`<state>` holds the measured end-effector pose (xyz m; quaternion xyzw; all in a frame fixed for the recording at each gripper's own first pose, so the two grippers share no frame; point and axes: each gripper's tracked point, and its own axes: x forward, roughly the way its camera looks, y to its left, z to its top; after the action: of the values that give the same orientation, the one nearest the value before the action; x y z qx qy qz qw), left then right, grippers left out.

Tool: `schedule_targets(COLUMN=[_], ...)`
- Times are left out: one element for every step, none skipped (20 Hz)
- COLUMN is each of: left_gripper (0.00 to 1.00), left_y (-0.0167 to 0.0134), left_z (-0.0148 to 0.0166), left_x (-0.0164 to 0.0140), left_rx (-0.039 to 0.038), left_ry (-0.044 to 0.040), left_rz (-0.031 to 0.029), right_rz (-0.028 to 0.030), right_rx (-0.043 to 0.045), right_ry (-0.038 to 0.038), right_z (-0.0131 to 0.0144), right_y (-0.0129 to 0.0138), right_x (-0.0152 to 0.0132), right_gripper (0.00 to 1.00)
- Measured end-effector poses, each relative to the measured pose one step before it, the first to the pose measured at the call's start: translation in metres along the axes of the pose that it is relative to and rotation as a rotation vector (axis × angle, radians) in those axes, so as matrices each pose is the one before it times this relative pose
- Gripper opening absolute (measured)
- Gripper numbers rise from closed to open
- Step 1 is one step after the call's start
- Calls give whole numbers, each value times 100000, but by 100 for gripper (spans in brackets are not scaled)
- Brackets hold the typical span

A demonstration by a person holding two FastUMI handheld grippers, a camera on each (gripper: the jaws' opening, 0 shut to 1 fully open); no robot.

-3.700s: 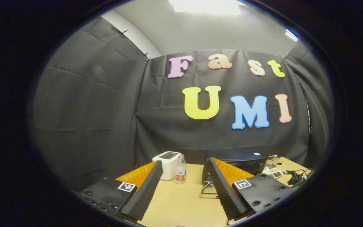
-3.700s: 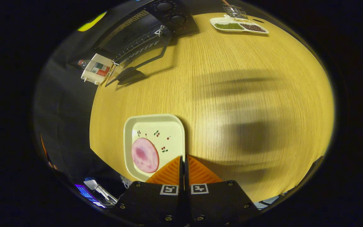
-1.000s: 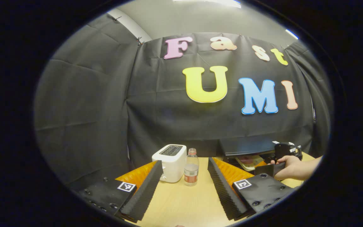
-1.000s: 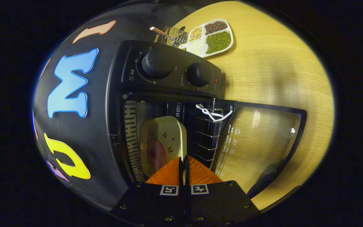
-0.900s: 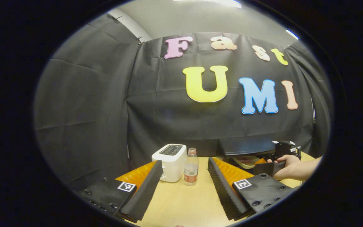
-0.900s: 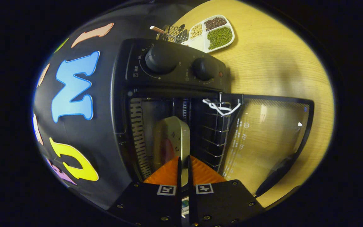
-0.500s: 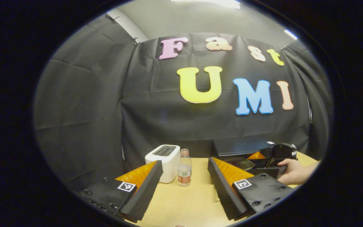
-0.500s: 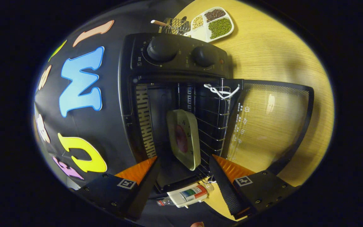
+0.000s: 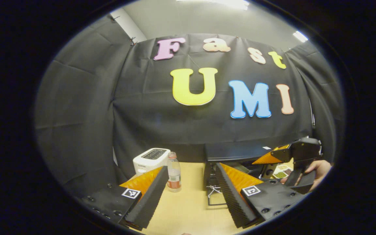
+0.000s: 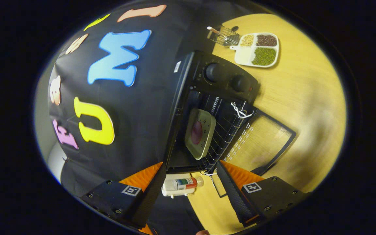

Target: Open the electric oven with the left hand, put the food in, and close the electric oven.

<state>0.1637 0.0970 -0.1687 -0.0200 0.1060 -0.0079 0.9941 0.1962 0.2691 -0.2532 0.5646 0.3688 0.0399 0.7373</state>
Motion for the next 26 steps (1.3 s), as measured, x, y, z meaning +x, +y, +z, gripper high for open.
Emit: schedule_targets(left_gripper=[97,97,97,97,97,97,100,97,97,98,98,100,100,98,100,100,100,100,100,100,98,98,98,98,100,99], left_y=[-737,-745,-713,-771,-794,-857,-868,-667,-530,-808,-775,-709,-660,-581,-692,-616,-639,-684,-575,-563,-460,-219,-252,-307,-250,-211], left_z=[-277,-463,-450,-643,-582,-798,-819,-1145,-1066,-997,-894,-957,-930,-801,-664,-793,-629,-918,-889,-811,-755,-895,-696,-644,-758,-624], left_x=[77,123,65,138,207,171,189,273,197,74,167,286,327,199,328,379,366,504,648,593,645,500,580,581,509,598], left_rx=[-339,-203,-188,-159,-82,137,258,726,414,-75,-364,-157,285,200,36,-57,-474,-710,-860,-878,-338,349,223,189,76,-100], left_ry=[575,621,986,1300,1079,1354,1688,2380,2354,2171,2046,2203,2411,1887,1774,1961,1943,2147,2322,2116,2278,2251,1932,1802,2093,2111], left_rz=[-1302,-1160,-1113,-1228,-1179,-1245,-1429,-931,-789,-1093,-1227,-1143,-902,-941,-899,-908,-953,-1166,-984,-961,-522,61,-229,-95,-332,-297], right_rz=[-64,156,56,202,-158,-101,-443,-1427,-1585,-1223,-983,-704,-1109,-1085,-1226,-1615,-2058,-1505,-1808,-1648,-1699,-1960,-1882,-2315,-2328,-1617], right_rx=[-7432,-5271,-5072,-4569,-4531,-4503,-4507,-4029,-4131,-3774,-3495,-3198,-3056,-2789,-3032,-3709,-3824,-3776,-3410,-3027,-2442,-1409,-1328,-1639,-1951,-2280], right_ry=[-1104,-1026,-1182,-1299,-1251,-1734,-1982,-1702,-1318,-606,-705,-1328,-1410,-1037,-1490,-1869,-2030,-1857,-1753,-1131,-583,-1088,-1482,-1883,-1791,-1595], right_z=[390,450,392,496,498,582,683,552,418,323,302,467,437,442,442,471,440,483,522,366,208,395,429,514,246,413], right_y=[-176,-162,-2,-135,-18,-363,-428,-580,-680,-638,-546,-379,-671,-581,-524,-671,-803,-701,-525,-591,-713,-555,-696,-738,-739,-659], right_x=[-1260,-925,-970,-1047,-1029,-878,-1001,-864,-853,-729,-877,-901,-629,-683,-606,-568,-699,-543,-647,-598,-609,-549,-453,-368,-496,-443], right_gripper=[98,98,98,98,98,98,98,98,98,98,98,98,98,98,98,98,98,98,98,98,98,98,98,98,98,98])
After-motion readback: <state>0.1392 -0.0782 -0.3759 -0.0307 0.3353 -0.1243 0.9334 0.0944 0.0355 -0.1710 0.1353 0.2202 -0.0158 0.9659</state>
